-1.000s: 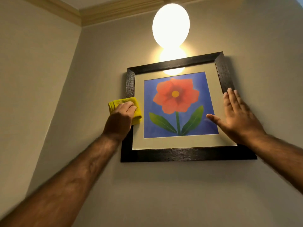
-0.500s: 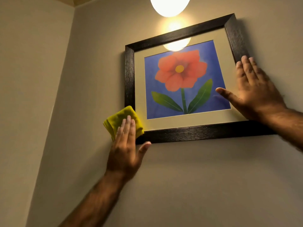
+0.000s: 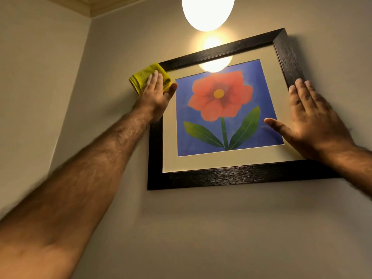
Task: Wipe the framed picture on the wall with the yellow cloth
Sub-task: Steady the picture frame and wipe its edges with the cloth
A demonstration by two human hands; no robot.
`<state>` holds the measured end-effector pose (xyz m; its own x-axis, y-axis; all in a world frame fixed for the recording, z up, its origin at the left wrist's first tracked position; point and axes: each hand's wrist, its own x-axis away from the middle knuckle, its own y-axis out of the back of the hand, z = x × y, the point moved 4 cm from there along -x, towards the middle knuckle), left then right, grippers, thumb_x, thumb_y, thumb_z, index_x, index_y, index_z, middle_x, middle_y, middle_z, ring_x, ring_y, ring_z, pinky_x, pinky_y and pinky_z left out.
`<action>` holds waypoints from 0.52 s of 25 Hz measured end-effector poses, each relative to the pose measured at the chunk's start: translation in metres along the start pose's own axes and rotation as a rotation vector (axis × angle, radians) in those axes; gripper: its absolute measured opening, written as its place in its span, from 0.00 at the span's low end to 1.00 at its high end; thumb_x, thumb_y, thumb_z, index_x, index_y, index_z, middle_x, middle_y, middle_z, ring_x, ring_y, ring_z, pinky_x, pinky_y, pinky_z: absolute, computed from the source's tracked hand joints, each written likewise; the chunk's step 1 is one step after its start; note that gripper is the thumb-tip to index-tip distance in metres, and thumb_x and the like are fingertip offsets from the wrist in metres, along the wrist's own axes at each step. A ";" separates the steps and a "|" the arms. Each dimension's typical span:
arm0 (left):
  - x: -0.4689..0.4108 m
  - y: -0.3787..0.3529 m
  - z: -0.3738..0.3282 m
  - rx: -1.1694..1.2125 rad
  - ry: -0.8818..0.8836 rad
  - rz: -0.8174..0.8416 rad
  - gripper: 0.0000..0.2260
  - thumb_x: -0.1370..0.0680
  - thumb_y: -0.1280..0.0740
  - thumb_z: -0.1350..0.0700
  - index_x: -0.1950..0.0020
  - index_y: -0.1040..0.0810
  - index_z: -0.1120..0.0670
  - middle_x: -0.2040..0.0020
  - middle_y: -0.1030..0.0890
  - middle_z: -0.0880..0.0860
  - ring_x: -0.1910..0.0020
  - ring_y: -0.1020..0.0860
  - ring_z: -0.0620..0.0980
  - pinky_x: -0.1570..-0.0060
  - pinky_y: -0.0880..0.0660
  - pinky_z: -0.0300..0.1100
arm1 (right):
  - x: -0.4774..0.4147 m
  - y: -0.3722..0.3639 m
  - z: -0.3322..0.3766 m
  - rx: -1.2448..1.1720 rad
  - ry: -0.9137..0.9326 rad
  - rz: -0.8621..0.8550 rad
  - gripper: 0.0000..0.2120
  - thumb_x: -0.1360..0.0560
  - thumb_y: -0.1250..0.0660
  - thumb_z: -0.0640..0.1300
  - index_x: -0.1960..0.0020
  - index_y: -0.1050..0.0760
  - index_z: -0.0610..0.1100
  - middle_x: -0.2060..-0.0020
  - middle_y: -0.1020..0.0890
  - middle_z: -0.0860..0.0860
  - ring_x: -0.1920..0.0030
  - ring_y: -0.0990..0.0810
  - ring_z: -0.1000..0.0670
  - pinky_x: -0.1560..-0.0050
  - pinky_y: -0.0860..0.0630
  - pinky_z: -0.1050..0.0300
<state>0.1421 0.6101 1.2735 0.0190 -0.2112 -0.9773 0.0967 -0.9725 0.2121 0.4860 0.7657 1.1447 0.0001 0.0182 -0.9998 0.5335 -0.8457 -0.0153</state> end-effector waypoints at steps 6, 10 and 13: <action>0.165 -0.030 0.009 0.134 -0.108 -0.011 0.45 0.24 0.62 0.26 0.16 0.54 0.54 0.15 0.56 0.50 0.16 0.57 0.46 0.17 0.55 0.47 | 0.000 -0.001 -0.001 -0.007 0.004 -0.003 0.54 0.27 0.59 0.78 0.17 0.52 0.37 0.16 0.51 0.41 0.16 0.52 0.44 0.18 0.51 0.45; 0.279 -0.057 0.005 0.084 -0.051 -0.028 0.38 0.21 0.59 0.29 0.16 0.55 0.50 0.15 0.58 0.45 0.16 0.58 0.44 0.18 0.52 0.47 | 0.001 0.000 0.000 -0.031 0.000 -0.019 0.54 0.27 0.57 0.77 0.18 0.51 0.36 0.17 0.49 0.40 0.16 0.51 0.43 0.18 0.49 0.44; 0.302 -0.066 -0.014 0.090 0.036 -0.047 0.38 0.21 0.59 0.29 0.16 0.56 0.50 0.15 0.60 0.45 0.16 0.59 0.45 0.18 0.54 0.48 | 0.001 -0.001 0.000 -0.034 -0.001 -0.020 0.54 0.27 0.56 0.77 0.17 0.51 0.36 0.17 0.50 0.41 0.16 0.51 0.43 0.18 0.49 0.44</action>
<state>0.1554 0.6117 0.9643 0.0529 -0.1632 -0.9852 0.0083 -0.9865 0.1638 0.4857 0.7666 1.1440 -0.0119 0.0345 -0.9993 0.5622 -0.8263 -0.0352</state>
